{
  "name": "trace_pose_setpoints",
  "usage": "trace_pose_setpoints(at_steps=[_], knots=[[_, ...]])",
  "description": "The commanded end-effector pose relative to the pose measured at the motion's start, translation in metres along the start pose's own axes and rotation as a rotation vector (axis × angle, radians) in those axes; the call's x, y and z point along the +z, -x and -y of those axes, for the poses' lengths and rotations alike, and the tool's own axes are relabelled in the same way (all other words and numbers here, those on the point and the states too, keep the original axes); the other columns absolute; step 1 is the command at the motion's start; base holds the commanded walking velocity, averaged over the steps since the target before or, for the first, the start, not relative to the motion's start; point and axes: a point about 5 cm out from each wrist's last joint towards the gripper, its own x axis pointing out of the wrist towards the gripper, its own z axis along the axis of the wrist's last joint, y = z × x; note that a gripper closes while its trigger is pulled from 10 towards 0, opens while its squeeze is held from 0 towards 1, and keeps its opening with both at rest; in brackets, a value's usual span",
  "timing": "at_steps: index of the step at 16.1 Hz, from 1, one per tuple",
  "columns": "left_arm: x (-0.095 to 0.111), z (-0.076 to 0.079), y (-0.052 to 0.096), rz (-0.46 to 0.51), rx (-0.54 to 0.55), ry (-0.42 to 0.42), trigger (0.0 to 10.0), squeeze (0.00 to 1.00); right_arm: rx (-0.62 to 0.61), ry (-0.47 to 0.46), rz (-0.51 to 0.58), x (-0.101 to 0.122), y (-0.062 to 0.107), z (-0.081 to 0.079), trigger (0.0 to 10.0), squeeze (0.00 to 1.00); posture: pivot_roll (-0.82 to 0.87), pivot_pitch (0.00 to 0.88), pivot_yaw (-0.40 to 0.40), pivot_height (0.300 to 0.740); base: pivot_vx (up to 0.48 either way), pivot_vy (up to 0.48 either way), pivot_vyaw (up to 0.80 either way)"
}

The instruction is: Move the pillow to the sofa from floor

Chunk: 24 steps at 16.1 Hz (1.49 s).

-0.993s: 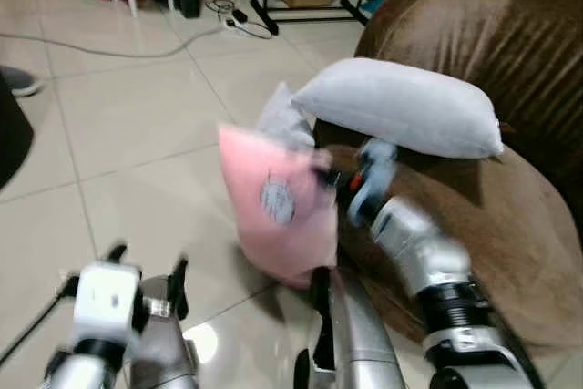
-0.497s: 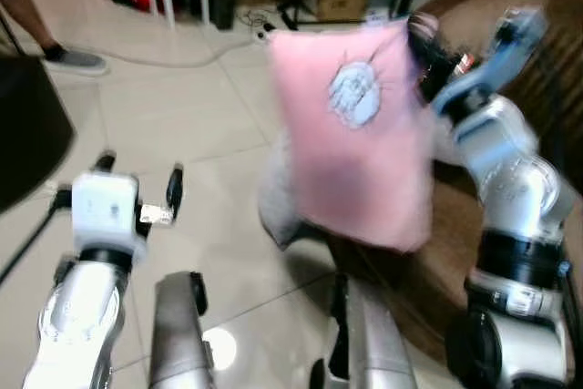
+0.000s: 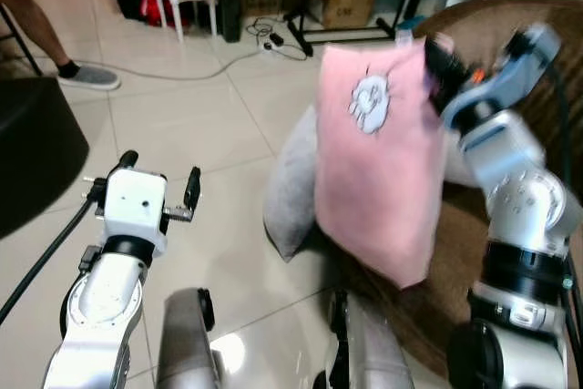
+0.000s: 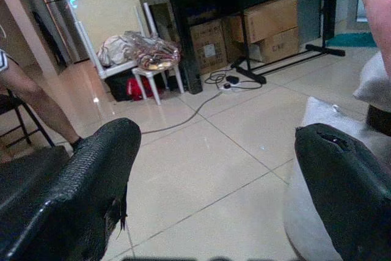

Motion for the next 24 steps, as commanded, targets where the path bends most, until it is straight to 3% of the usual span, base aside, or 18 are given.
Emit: trace_pose_setpoints(at_steps=[1, 6, 14, 17, 19, 24], knots=[[-0.002, 0.002, 0.0, -0.009, -0.001, -0.008, 10.0, 0.0, 0.009, 0.031, 0.035, 0.008, 0.004, -0.008, 10.0, 0.0, 0.05, 0.0, -0.105, 0.617, 0.0, 0.0, 0.0], [-0.005, 0.002, -0.002, -0.013, 0.01, -0.008, 10.0, 0.0, 0.005, 0.053, 0.022, 0.006, 0.011, -0.009, 10.0, 0.0, 0.04, 0.0, -0.086, 0.662, 0.0, 0.0, 0.0], [-0.009, 0.012, -0.007, -0.018, -0.036, 0.002, 10.0, 0.0, -0.072, 0.078, 0.02, 0.003, 0.031, 0.008, 10.0, 0.0, -0.02, 0.0, -0.035, 0.74, 0.0, 0.0, 0.0], [-0.009, 0.013, -0.009, -0.009, -0.044, 0.004, 10.0, 0.0, -0.068, 0.09, 0.045, 0.006, 0.034, 0.008, 10.0, 0.0, -0.03, 0.0, -0.03, 0.74, 0.0, 0.0, 0.0], [-0.009, 0.013, -0.011, -0.004, -0.048, 0.002, 10.0, 0.0, -0.12, 0.125, -0.035, -0.01, 0.037, 0.017, 10.0, 0.0, -0.03, 0.0, -0.028, 0.74, 0.0, 0.0, -0.4], [-0.007, 0.014, -0.011, 0.005, -0.04, 0.015, 10.0, 0.0, -0.209, 0.091, -0.06, -0.026, 0.043, 0.033, 10.0, 0.0, -0.01, 0.0, -0.036, 0.74, 0.0, 0.0, -0.8]])
